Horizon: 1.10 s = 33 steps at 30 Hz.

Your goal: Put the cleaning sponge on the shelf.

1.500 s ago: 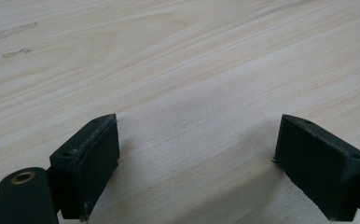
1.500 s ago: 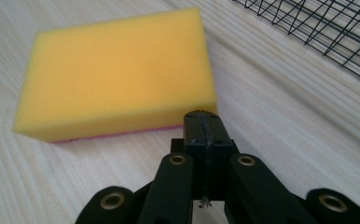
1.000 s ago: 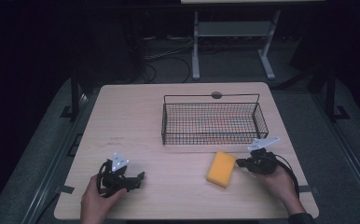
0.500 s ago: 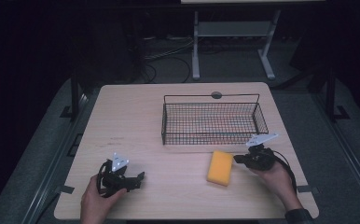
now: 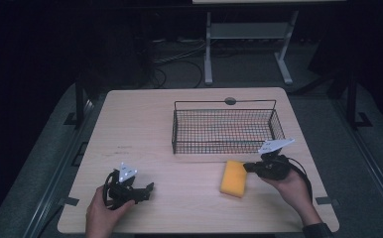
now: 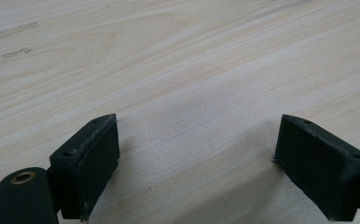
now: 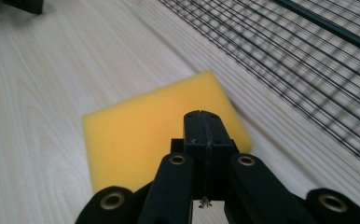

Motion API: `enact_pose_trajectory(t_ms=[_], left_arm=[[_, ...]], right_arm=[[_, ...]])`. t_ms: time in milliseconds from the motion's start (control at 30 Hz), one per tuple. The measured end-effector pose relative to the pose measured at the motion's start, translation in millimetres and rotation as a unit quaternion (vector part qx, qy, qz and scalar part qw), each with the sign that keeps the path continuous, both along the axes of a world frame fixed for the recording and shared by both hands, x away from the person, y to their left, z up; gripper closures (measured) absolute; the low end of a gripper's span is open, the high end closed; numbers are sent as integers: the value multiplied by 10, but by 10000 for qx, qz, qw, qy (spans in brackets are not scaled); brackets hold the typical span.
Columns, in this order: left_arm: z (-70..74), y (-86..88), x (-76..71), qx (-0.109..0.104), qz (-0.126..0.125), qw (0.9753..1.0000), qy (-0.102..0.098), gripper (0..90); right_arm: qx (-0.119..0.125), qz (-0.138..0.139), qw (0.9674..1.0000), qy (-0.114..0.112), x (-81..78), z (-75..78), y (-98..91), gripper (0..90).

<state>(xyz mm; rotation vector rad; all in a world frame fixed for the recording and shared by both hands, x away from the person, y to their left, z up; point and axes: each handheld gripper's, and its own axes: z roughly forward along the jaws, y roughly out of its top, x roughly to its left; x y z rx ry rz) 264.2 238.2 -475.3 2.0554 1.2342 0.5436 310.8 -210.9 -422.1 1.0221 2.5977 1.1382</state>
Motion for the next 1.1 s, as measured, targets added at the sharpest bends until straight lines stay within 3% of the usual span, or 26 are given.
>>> enact_pose_trajectory(t_ms=[467, 800, 1100], left_arm=[[-1, -5, -6, -6, 33, 10000, -6, 128], [-1, -6, -7, -10, 36, 10000, -9, 129], [-1, -5, -8, -8, 36, 10000, -7, 129]], right_arm=[[69, 627, 9980, -41, -31, 52, 476, 897], [71, 836, 9965, -14, -40, 36, 668, 898], [-103, 1068, 9941, 152, -54, -82, 823, 898]])
